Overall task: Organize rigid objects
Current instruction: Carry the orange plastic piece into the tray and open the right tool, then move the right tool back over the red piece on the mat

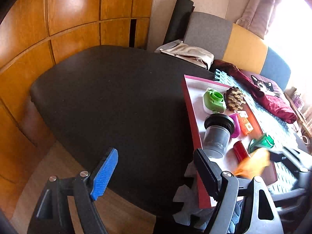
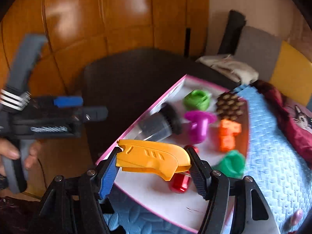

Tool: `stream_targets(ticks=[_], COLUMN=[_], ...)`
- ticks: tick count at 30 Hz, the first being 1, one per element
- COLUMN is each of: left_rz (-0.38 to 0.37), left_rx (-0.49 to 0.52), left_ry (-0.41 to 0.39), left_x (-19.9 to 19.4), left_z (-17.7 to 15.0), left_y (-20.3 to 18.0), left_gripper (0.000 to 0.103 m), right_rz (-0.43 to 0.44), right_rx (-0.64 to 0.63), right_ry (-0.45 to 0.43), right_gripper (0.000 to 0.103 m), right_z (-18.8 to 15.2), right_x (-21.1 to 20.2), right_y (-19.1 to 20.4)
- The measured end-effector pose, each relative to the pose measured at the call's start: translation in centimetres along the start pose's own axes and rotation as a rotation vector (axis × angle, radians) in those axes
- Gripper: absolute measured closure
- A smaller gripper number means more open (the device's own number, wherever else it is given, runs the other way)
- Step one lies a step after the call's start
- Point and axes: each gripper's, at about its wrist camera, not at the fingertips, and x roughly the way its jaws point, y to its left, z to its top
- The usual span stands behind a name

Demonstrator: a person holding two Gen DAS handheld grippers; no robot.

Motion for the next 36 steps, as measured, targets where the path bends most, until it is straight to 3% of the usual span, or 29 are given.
stream_targets(ticks=[5,13,21,36], left_rz=[-0.001,0.003,0.015,0.010], left_rx=[0.000,0.004,0.036,0.102], left_ry=[0.010,0.007,-0.031,-0.068], left_x=[0.2,0.2,-0.7,-2.2], left_z=[-0.2,-0.4,-0.2,-0.6], left_y=[0.1,-0.1,-0.9,-3.5], left_gripper=[0.023,0.021,0.019,0.015], right_rz=[0.007,0.017,0.010,-0.163], right_rx=[0.023,0.106,0.171,0.266], right_ry=[0.039,0.042,-0.025,-0.174], right_gripper=[0.035,0.034,0.034,0.034], right_z=[-0.1,-1.0,-1.4,-2.4], right_x=[3.3,3.7,1.0,-5.4], right_y=[-0.3,-1.9,-2.6,-5.0])
